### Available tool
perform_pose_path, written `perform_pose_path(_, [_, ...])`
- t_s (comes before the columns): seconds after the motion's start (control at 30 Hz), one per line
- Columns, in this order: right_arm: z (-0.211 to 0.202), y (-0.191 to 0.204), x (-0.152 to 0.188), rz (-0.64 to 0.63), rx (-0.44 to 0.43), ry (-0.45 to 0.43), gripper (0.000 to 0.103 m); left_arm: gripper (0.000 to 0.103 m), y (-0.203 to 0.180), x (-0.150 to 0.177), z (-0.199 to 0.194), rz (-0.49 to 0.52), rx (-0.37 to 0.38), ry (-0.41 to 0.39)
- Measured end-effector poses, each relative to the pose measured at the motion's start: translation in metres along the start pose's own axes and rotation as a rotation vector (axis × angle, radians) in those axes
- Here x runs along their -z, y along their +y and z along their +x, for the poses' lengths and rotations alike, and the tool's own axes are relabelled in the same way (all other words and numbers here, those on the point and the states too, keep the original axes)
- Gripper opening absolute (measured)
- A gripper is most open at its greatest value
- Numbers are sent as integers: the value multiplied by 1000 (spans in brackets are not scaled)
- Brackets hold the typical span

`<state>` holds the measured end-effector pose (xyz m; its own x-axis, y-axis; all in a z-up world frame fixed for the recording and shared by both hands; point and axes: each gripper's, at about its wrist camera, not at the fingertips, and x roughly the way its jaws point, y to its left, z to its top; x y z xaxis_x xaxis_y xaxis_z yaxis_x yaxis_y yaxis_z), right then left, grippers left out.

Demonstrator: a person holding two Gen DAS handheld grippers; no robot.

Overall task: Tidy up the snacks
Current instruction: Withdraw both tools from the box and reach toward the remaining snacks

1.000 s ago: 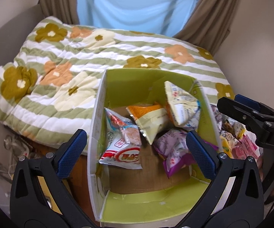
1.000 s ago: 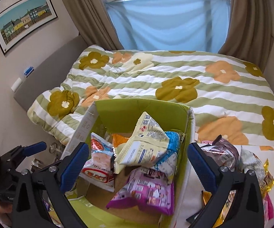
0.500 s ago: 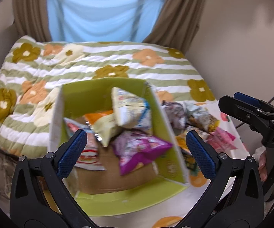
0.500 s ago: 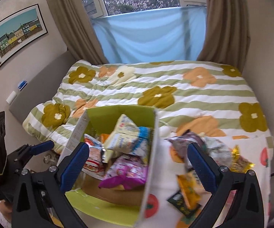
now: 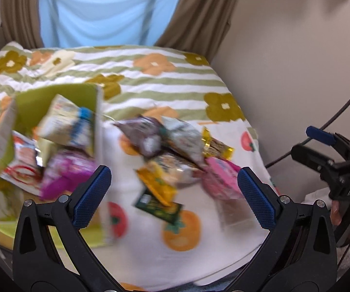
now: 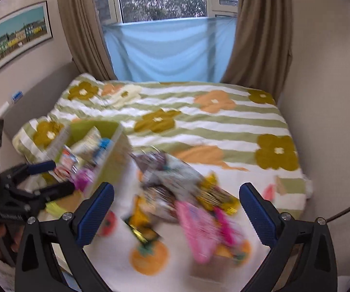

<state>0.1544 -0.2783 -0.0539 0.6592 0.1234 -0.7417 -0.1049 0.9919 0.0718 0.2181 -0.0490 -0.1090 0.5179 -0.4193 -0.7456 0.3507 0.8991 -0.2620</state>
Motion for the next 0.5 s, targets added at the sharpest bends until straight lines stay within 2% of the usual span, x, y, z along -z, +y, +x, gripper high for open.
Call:
perform_pose_path(0.2, [5, -67, 42, 13, -17, 69, 103, 103, -53, 15, 43, -57, 6, 66])
perform_pose_path(0.5, [51, -101, 87, -26, -59, 184, 103, 103, -80, 37, 126, -152, 13, 247])
